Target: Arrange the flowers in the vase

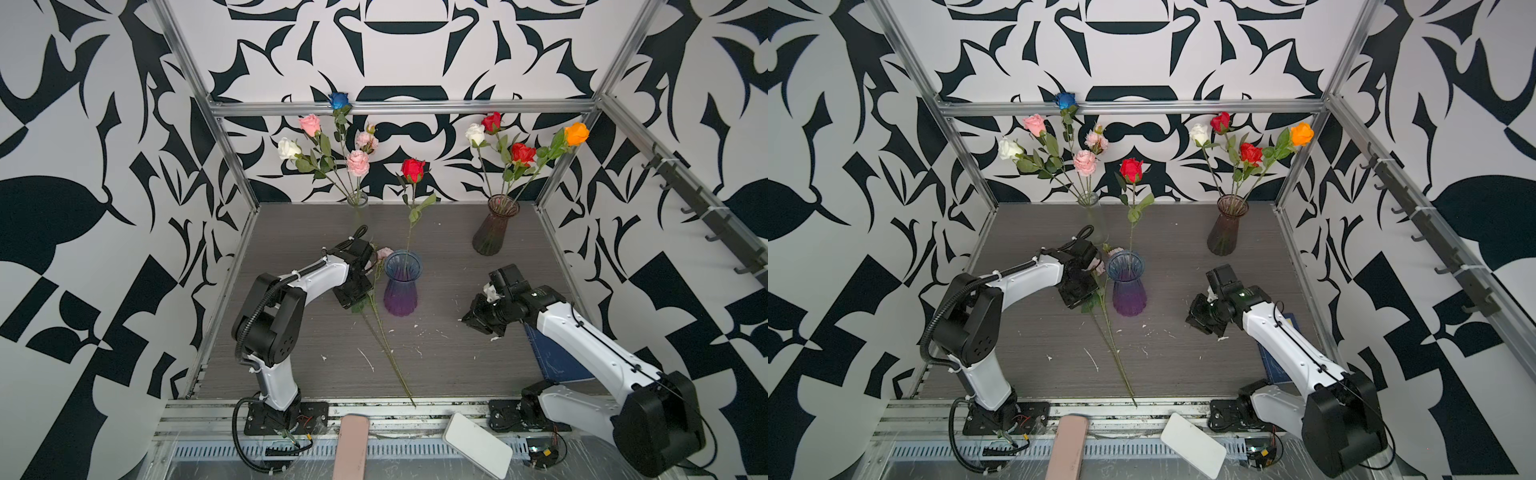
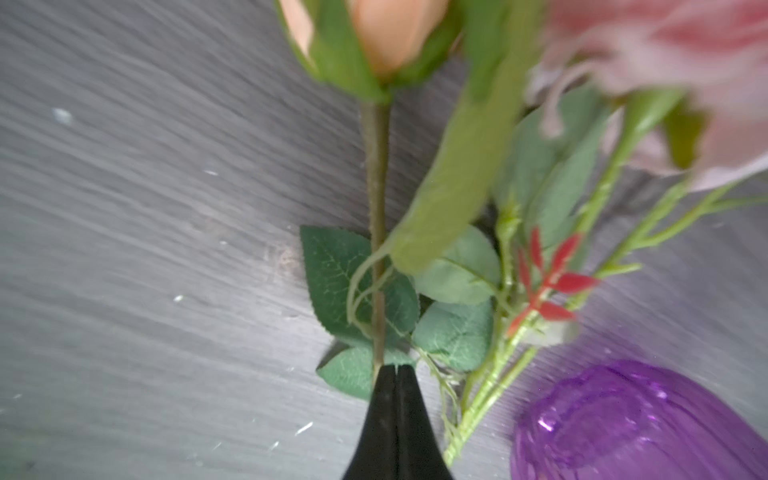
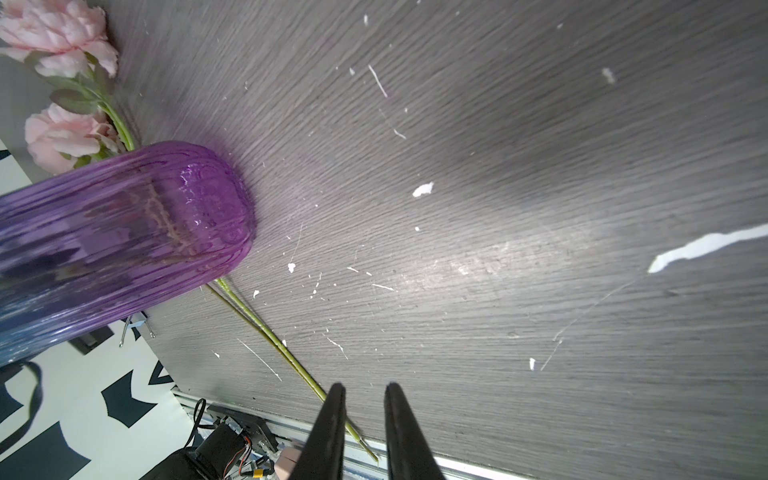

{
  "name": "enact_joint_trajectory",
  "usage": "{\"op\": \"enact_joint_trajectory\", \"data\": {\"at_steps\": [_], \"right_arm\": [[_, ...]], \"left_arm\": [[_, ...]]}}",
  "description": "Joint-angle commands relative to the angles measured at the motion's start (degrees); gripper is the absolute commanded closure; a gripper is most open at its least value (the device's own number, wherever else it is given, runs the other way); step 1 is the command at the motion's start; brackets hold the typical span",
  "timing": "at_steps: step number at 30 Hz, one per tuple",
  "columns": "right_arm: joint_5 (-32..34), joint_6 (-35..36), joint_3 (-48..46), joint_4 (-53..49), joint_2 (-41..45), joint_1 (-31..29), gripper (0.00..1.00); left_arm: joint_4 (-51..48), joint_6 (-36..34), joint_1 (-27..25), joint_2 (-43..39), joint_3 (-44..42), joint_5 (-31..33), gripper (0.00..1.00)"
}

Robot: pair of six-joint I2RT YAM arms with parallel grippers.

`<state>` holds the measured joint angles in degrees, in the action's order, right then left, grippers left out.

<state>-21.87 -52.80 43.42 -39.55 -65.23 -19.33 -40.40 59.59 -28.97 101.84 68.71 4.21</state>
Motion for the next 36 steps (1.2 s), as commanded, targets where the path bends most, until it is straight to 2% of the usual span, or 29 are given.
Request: {"op": "enact_joint_trajectory", "data": {"at_steps": [1,3,9,11,36], "right_arm": [[-0.28,0.29,0.44,0.34,-0.02,-0.19,0.78],[-0.28,0.24,0.38,0.43,-0.03,-0.26,0.78],[-0.3,0.24,0.2,0.61,0.02,-0.23,0.78],[-0.28,0.24,0.01,0.64,0.19,-0.23,0.79],[-0.11,0.42,-0.18,0.7,0.49,-0.23,0.78]], "left_arm": [[-2.95,1.56,0.41,-4.28,2.48,3.0,0.99],[-2.75,1.74,0.62,-5.13,2.86,3.42,0.98],[-4.06,2.43,1.46,-4.58,2.32,2.5,0.79],[-3.94,2.76,1.55,-4.24,1.41,1.72,0.78],[-0.64,1.97,1.55,2.13,-3.65,-2.01,0.77]]}}
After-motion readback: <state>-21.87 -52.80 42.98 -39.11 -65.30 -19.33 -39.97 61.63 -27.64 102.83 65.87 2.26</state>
